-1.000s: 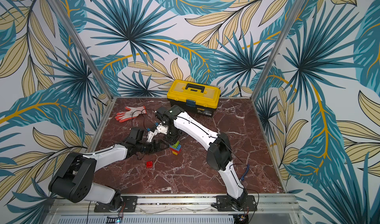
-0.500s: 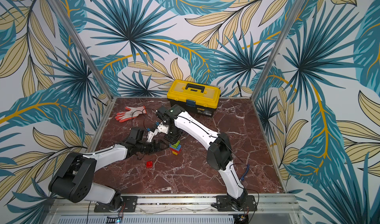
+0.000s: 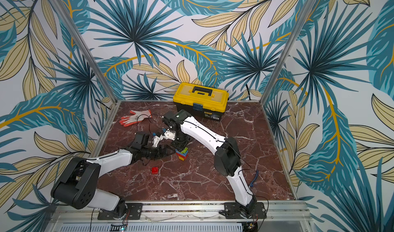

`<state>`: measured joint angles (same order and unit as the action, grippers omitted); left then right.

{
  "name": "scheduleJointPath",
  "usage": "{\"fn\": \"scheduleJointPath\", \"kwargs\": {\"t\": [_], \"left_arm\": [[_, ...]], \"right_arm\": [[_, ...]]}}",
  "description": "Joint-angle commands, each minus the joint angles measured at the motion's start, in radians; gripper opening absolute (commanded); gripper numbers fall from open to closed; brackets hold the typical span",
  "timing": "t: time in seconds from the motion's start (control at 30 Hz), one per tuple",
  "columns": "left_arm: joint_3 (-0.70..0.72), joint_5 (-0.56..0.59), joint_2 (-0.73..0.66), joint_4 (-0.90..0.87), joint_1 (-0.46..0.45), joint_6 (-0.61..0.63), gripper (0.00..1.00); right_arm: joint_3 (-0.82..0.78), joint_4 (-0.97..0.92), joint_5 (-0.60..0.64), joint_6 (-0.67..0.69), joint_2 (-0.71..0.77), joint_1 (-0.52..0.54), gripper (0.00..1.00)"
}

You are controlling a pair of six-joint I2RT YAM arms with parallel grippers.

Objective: Assemble a carrot with lego
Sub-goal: Assemble the lego brick with the lego brick.

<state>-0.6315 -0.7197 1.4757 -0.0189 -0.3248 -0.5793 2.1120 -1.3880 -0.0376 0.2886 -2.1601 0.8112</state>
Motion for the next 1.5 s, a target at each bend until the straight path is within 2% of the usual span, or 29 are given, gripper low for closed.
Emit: {"fn": "scheduleJointPath", "kwargs": {"t": [0.0, 0.4, 0.93, 1.17, 1.47], "left_arm": [[-0.033, -0.006, 0.006, 0.012, -0.002, 0.015, 0.99], [-0.033, -0.003, 0.008, 0.011, -0.002, 0.013, 0.99], [-0.033, -0.004, 0.005, 0.011, -0.001, 0.014, 0.99], [-0.031, -0.004, 0.005, 0.012, 0.001, 0.014, 0.99], [-0.034, -0.002, 0.007, 0.011, 0.002, 0.012, 0.99]], "right_arm": [[-0.029, -0.006, -0.012, 0.0, 0.001, -0.001, 0.32], [-0.019, -0.063, 0.037, -0.006, -0.051, 0.0, 0.32], [-0.04, -0.029, 0.063, -0.042, -0.133, 0.044, 0.31], [-0.095, 0.028, 0.054, -0.043, -0.099, 0.04, 0.32], [-0.005, 0.012, 0.046, -0.037, -0.045, 0.027, 0.39]]}}
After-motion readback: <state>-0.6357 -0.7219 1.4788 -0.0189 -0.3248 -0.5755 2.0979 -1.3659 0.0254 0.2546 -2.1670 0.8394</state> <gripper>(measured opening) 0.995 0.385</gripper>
